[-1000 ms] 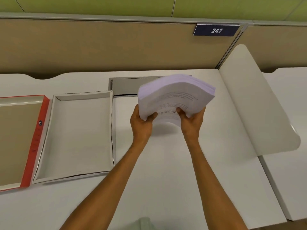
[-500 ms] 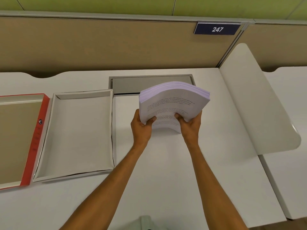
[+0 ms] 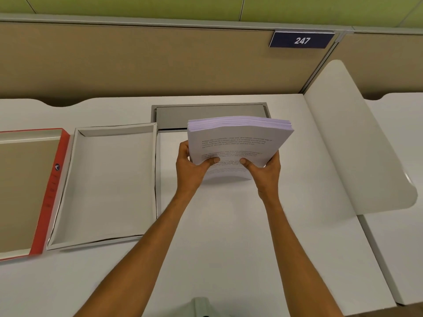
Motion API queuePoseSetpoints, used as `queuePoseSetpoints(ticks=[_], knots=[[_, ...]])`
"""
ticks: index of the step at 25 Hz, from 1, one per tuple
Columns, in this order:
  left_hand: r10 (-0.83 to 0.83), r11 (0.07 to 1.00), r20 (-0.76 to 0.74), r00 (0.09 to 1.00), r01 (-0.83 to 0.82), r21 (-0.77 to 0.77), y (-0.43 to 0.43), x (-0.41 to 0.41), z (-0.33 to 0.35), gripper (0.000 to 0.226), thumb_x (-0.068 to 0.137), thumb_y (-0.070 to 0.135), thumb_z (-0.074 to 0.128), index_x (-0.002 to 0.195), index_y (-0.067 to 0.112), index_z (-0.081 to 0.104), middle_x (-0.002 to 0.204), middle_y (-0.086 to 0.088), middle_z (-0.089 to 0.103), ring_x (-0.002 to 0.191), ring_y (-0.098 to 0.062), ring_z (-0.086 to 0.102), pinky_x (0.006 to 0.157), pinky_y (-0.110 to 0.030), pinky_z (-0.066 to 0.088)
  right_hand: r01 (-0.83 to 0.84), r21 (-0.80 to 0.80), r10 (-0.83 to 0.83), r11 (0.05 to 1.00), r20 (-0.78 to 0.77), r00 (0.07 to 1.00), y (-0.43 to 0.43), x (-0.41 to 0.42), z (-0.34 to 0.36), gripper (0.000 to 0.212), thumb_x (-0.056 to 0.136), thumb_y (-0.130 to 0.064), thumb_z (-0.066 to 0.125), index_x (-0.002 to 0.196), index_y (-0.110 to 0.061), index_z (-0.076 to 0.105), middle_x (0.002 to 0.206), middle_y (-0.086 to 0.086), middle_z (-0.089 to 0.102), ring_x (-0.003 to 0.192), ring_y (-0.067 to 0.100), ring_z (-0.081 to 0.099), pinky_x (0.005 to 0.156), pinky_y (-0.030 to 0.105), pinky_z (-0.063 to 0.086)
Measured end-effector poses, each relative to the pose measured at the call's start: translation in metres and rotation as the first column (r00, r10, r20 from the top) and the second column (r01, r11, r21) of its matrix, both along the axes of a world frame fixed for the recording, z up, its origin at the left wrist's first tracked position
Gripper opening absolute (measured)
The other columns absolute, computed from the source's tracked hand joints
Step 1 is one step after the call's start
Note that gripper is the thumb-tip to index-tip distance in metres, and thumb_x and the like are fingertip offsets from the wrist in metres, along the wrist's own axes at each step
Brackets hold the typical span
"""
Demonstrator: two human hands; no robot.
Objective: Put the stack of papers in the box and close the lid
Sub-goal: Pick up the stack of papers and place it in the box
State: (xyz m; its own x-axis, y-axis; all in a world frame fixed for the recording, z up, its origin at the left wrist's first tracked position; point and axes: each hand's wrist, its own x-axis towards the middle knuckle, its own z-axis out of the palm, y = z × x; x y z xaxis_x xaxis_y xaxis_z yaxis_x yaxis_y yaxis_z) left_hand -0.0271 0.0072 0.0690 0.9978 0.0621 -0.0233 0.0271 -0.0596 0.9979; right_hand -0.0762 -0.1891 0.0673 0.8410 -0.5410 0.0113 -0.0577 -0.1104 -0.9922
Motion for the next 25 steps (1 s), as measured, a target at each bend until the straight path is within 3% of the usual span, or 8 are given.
queuePoseSetpoints(ticks=[4, 8, 11, 15, 18, 22, 25], knots=[[0.001, 1.0, 0.003, 1.0, -0.001, -0.029, -0.006, 0.0, 0.0, 0.071, 0.065, 0.025, 0.091, 0.115, 0.048, 0.047, 0.112, 0.011, 0.062, 0.106, -0.015, 0.063, 0.084, -0.022, 0.059, 0.037, 0.015, -0.037, 0.999, -0.001, 0.999, 0.008, 0.004, -0.006, 0.088, 0.057, -0.032, 0.094, 0.132, -0.03, 0.048, 0.12, -0.009, 0.064, 0.111, 0.01, 0.063, 0.092, 0.032, 0.058], [0.019, 0.998, -0.042, 0.999, -0.022, -0.055, -0.01, -0.001, -0.006, 0.069, 0.069, 0.022, 0.088, 0.127, 0.032, 0.053, 0.116, 0.003, 0.066, 0.108, -0.02, 0.064, 0.085, -0.028, 0.06, 0.114, 0.033, -0.114, 0.993, -0.002, 0.993, 0.016, 0.012, -0.008, 0.088, 0.056, -0.027, 0.095, 0.131, -0.027, 0.049, 0.119, -0.006, 0.064, 0.112, 0.014, 0.062, 0.09, 0.039, 0.06], [0.039, 0.997, -0.051, 0.998, -0.042, -0.058, -0.01, 0.0, -0.005, 0.065, 0.07, 0.019, 0.087, 0.126, 0.029, 0.055, 0.111, 0.009, 0.066, 0.104, -0.016, 0.065, 0.08, -0.02, 0.059, 0.148, 0.033, -0.148, 0.988, -0.004, 0.989, 0.02, 0.013, -0.008, 0.082, 0.057, -0.024, 0.095, 0.127, -0.03, 0.051, 0.113, -0.014, 0.065, 0.106, 0.007, 0.064, 0.085, 0.032, 0.061], [0.054, 0.998, -0.07, 0.996, -0.056, -0.032, -0.01, 0.005, 0.003, 0.059, 0.071, 0.018, 0.087, 0.123, 0.023, 0.058, 0.108, 0.007, 0.068, 0.098, -0.012, 0.067, 0.078, -0.023, 0.061, 0.162, -0.026, -0.163, 0.986, -0.039, 0.986, 0.027, 0.014, 0.001, 0.069, 0.06, -0.022, 0.093, 0.109, -0.045, 0.05, 0.099, -0.03, 0.063, 0.097, -0.005, 0.064, 0.073, 0.018, 0.059], [0.053, 0.998, -0.081, 0.995, -0.052, 0.022, -0.006, 0.009, 0.013, 0.054, 0.071, 0.024, 0.087, 0.117, 0.025, 0.059, 0.104, 0.011, 0.068, 0.093, -0.011, 0.068, 0.068, -0.017, 0.06, 0.164, -0.041, -0.167, 0.986, -0.104, 0.98, 0.03, 0.019, 0.015, 0.064, 0.06, -0.028, 0.093, 0.103, -0.039, 0.048, 0.097, -0.023, 0.063, 0.085, -0.014, 0.064, 0.061, 0.007, 0.053], [0.075, 0.993, -0.122, 0.99, -0.064, 0.099, 0.003, 0.018, 0.029, 0.051, 0.064, 0.032, 0.09, 0.106, 0.025, 0.061, 0.097, 0.013, 0.069, 0.088, -0.011, 0.071, 0.065, -0.02, 0.061, 0.157, -0.073, -0.169, 0.985, -0.22, 0.961, 0.035, 0.025, 0.037, 0.072, 0.058, -0.038, 0.093, 0.108, -0.024, 0.044, 0.094, -0.019, 0.057, 0.078, -0.003, 0.063, 0.05, 0.007, 0.048], [0.105, 0.986, -0.188, 0.977, -0.078, 0.145, 0.012, 0.023, 0.037, 0.053, 0.06, 0.033, 0.093, 0.102, 0.018, 0.064, 0.097, 0.006, 0.072, 0.086, -0.016, 0.073, 0.069, -0.031, 0.063, 0.114, -0.154, -0.158, 0.981, -0.311, 0.937, 0.04, 0.029, 0.049, 0.07, 0.061, -0.038, 0.091, 0.108, -0.02, 0.043, 0.093, -0.013, 0.058, 0.081, 0.008, 0.061, 0.061, 0.018, 0.052]])
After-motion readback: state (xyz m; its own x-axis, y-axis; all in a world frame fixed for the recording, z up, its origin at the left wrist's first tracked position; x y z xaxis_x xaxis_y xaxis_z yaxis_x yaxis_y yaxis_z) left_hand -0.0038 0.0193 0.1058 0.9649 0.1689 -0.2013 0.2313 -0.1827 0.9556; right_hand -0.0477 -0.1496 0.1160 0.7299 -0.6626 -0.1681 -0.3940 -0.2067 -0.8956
